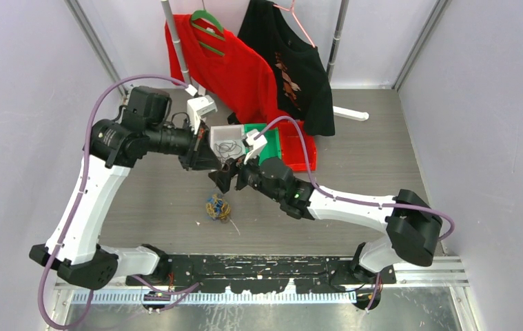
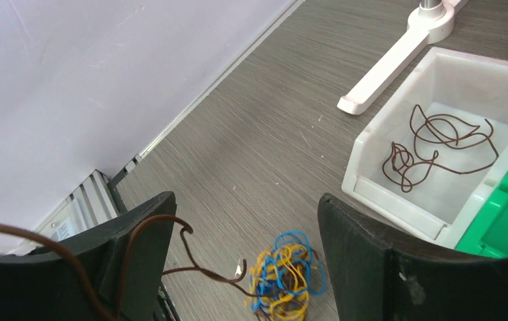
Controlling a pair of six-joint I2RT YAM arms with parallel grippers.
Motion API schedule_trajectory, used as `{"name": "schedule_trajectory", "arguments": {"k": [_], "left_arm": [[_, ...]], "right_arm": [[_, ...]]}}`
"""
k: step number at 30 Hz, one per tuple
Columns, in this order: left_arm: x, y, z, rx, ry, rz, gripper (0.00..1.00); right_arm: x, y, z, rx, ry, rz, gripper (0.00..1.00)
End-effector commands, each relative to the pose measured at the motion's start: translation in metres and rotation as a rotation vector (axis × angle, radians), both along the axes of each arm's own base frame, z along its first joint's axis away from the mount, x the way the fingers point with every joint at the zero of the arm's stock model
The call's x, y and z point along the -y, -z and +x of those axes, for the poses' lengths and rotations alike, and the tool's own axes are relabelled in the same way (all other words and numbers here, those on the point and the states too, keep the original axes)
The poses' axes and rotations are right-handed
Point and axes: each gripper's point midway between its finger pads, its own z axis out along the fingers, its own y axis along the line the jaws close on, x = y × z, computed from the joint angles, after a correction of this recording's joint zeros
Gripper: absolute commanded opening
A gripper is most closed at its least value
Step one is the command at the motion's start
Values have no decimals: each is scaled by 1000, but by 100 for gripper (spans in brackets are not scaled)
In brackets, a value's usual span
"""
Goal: Untangle the cables
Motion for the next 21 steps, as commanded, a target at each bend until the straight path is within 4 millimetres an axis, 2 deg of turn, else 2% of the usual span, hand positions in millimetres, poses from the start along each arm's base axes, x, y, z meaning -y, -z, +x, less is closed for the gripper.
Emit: {"name": "schedule_trajectory", "arguments": {"k": [1, 5, 10, 15, 21], "left_arm": [[11, -20, -9, -10, 55, -42, 0], [13, -37, -9, 36, 63, -61, 0], [14, -66, -4, 117, 53, -87, 0], [13, -103, 3, 237, 35, -117, 0], [11, -149, 8, 390, 15, -177, 0]], "right_arm": [[-14, -39, 9, 55, 29, 107, 82], [-22, -27, 9, 23, 25, 106, 81], [-18, 7, 9, -41, 53, 89, 77], [-12, 42, 6, -108, 69, 68, 76], [-10, 64, 3, -157, 77, 60, 75]]}}
